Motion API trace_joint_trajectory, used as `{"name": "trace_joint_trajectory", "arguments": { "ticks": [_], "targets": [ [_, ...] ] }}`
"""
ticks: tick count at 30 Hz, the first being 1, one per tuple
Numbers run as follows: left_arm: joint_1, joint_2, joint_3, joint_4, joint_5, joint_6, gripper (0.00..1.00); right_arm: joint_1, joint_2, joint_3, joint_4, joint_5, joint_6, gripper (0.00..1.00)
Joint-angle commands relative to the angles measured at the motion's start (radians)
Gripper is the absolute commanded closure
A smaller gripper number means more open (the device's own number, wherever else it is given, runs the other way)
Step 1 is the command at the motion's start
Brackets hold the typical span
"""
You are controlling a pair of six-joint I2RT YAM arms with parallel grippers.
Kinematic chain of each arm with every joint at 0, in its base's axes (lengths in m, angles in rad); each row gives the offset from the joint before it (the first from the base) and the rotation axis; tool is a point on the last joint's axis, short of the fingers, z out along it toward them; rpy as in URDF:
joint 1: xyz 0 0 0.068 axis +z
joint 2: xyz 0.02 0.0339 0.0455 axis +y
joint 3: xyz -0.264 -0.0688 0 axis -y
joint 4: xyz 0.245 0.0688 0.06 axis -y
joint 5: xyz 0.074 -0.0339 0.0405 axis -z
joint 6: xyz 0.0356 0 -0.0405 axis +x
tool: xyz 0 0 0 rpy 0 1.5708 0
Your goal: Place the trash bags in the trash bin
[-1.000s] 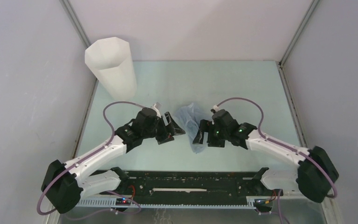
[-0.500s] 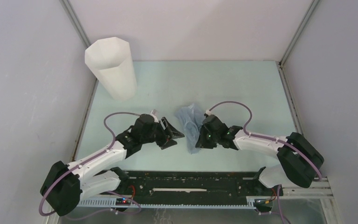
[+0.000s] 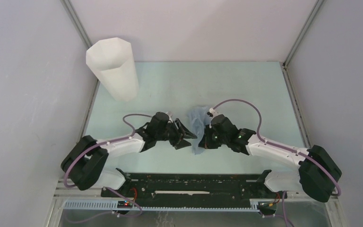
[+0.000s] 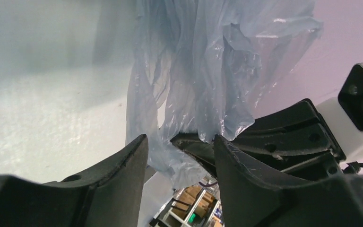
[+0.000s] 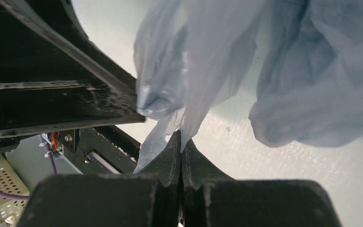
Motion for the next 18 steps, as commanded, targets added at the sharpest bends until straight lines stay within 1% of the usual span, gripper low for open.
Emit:
{"name": "trace_joint_trajectory", "arguments": {
  "ticks": [1,4,6,8,10,11,14,18],
  "targets": [
    [-0.023,0.055,0.096,0.087,0.013,-0.017,0.44,0.012,-0.051,-0.001,-0.032,-0.005,-0.048,1.0],
    [-0.023,0.083,0.138,0.091,0.006,-0.003,0.43,0.013,-0.073,-0.013,-0.066,-0.005,-0.057,1.0],
    [-0.032,0.063,0.148,0.072,-0.019,0.017,0.42,0.013,-0.096,-0.021,-0.089,-0.002,-0.061,1.0],
    [-0.047,0.028,0.184,-0.028,-0.058,0.09,0.39,0.013,-0.125,-0.031,-0.107,0.009,-0.064,1.0],
    [-0.066,0.001,0.24,-0.169,-0.1,0.183,0.33,0.013,-0.156,-0.045,-0.115,0.02,-0.068,1.0],
    [-0.071,-0.01,0.258,-0.215,-0.115,0.217,0.28,0.013,-0.171,-0.051,-0.118,0.027,-0.07,1.0],
    [-0.075,-0.025,0.283,-0.252,-0.123,0.267,0.22,0.011,-0.198,-0.066,-0.126,0.044,-0.073,1.0],
    [-0.08,-0.016,0.322,-0.298,-0.125,0.299,0.19,0.007,-0.215,-0.068,-0.141,0.046,-0.071,1.0]
  ]
}}
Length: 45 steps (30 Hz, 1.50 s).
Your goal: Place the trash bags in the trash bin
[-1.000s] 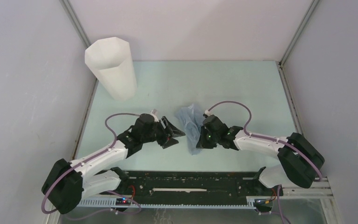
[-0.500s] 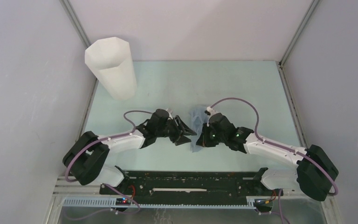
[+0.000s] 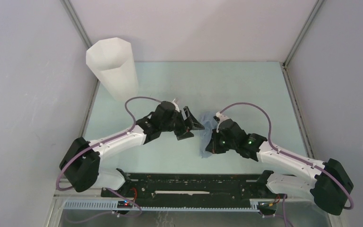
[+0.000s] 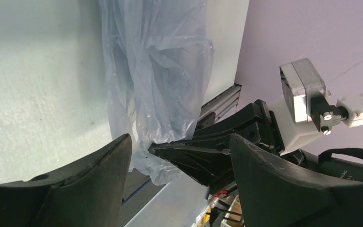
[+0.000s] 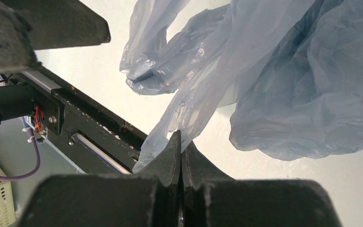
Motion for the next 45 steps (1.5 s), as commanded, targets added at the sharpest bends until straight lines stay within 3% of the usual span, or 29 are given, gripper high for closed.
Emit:
{"name": "trace_joint_trajectory", "arguments": {
  "ticks": [1,4,8,16,20,24,26,29,32,35,38,42,45],
  "targets": [
    [-0.013,-0.011,0.069,-0.095,-0.029,0.099,0.18,0.003,-0.031,-0.003,-0.021,0.027,-0.02,1.0],
    [-0.03,0.051,0.107,-0.091,0.046,0.128,0.17,0.001,-0.045,-0.004,-0.025,0.029,-0.02,1.0],
    [-0.049,0.12,0.174,-0.122,0.067,0.167,0.3,-0.002,-0.052,-0.006,-0.025,0.02,-0.025,1.0],
    [-0.07,0.235,0.25,-0.149,0.098,0.212,0.29,-0.004,-0.049,-0.006,-0.029,0.008,-0.019,1.0],
    [-0.063,0.258,0.268,-0.16,0.077,0.246,0.47,-0.004,-0.06,-0.02,-0.042,0.012,-0.006,1.0],
    [-0.016,0.262,0.269,-0.185,0.052,0.279,0.88,-0.022,-0.086,-0.025,-0.12,0.017,0.013,1.0],
    [0.026,0.233,0.24,-0.187,0.043,0.279,0.98,-0.038,-0.107,-0.027,-0.17,0.029,0.018,1.0],
    [0.125,0.162,0.19,-0.192,0.03,0.282,1.0,-0.09,-0.136,-0.029,-0.229,0.044,0.002,1.0],
    [0.232,0.122,0.199,-0.199,0.07,0.27,1.0,-0.219,-0.149,-0.011,-0.235,-0.011,-0.039,1.0],
    [0.309,0.121,0.305,-0.199,0.128,0.239,1.0,-0.415,-0.098,0.111,-0.246,-0.165,-0.101,1.0],
    [0.329,0.124,0.53,-0.235,0.133,0.234,1.0,-0.554,0.012,0.412,-0.407,-0.251,-0.174,1.0],
    [0.289,0.079,0.858,-0.328,0.061,0.312,1.0,-0.529,0.079,0.874,-0.558,-0.215,-0.24,1.0],
    [0.263,0.01,0.881,-0.355,-0.004,0.381,1.0,-0.455,0.007,0.934,-0.463,-0.169,-0.254,1.0]
  ]
}}
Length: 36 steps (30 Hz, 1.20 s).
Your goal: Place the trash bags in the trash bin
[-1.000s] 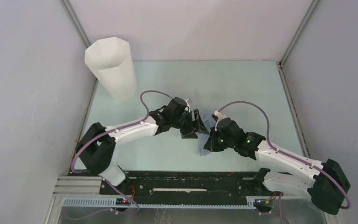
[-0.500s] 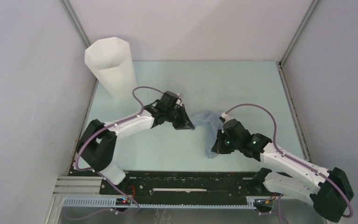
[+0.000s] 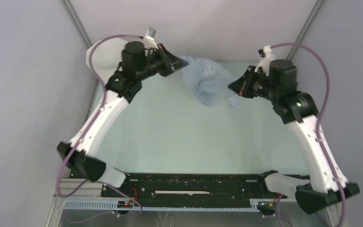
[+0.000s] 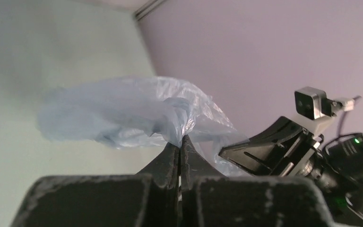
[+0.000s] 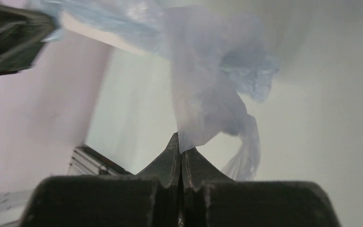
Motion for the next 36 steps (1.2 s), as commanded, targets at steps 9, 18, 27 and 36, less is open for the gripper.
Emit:
{"name": "trace_joint_trajectory", "arguments": {
  "ticks": [9,18,27,36],
  "targets": [
    [-0.011,-0.389,-0.769,0.052,-0.054,-0.052,1.0,0.118,-0.124,-0.527,0.077,-0.112,0.043,1.0],
    [-0.022,-0.46,-0.862,0.067,-0.026,-0.001,1.0,0.189,-0.154,-0.603,0.116,-0.067,-0.005,1.0],
    [-0.037,-0.308,-0.567,0.069,0.139,0.06,1.0,0.085,-0.173,-0.479,-0.076,0.044,-0.118,0.44],
    [-0.044,-0.287,-0.49,0.109,0.193,0.011,1.0,0.096,-0.355,-0.633,-0.011,0.022,0.034,0.11]
  ]
}}
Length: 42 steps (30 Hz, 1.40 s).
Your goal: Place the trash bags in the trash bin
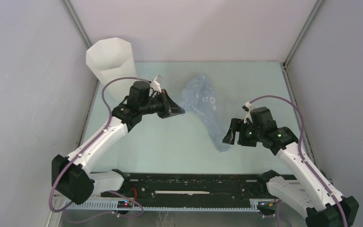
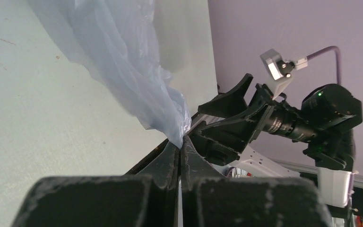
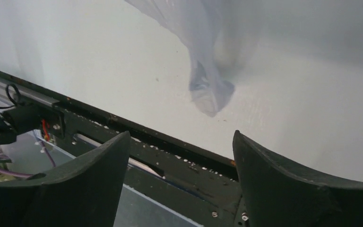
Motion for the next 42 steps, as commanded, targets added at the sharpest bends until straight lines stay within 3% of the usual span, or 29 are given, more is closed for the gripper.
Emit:
{"name": "trace_joint_trajectory", "arguments": {
  "ticks": [1,6,10,15,24,34,38,42],
  "targets": [
    [-0.013,0.007,0.093,0.041,0.059,-0.02,1.0,-0.018,-0.055,-0.017,0.032,-0.006,0.115,0.1],
    [-0.027,0.011,0.118,0.063,0.056,-0.047,1.0,-0.041,-0.084,-0.172,0.166,-0.115,0.272,0.08],
    [-0.035,0.018,0.13,0.07,0.05,-0.064,1.0,0.02,-0.041,-0.26,0.273,-0.098,0.26,0.09],
    [-0.041,0.031,0.145,0.087,0.06,-0.081,1.0,0.068,0.07,-0.276,0.308,-0.134,0.233,0.13],
    [-0.057,0.074,0.18,0.145,0.071,-0.157,1.0,0.255,-0.014,-0.355,0.516,-0.096,0.356,0.12],
    [-0.064,0.059,0.177,0.253,0.03,-0.308,1.0,0.304,0.151,-0.326,0.694,-0.116,0.406,0.18],
    [-0.06,0.034,0.154,0.294,0.014,-0.35,1.0,0.267,0.242,-0.238,0.579,-0.013,0.358,0.34],
    [-0.016,-0.027,0.059,0.286,-0.006,-0.347,1.0,0.177,0.258,-0.104,0.421,0.05,0.198,0.54]
  ]
}}
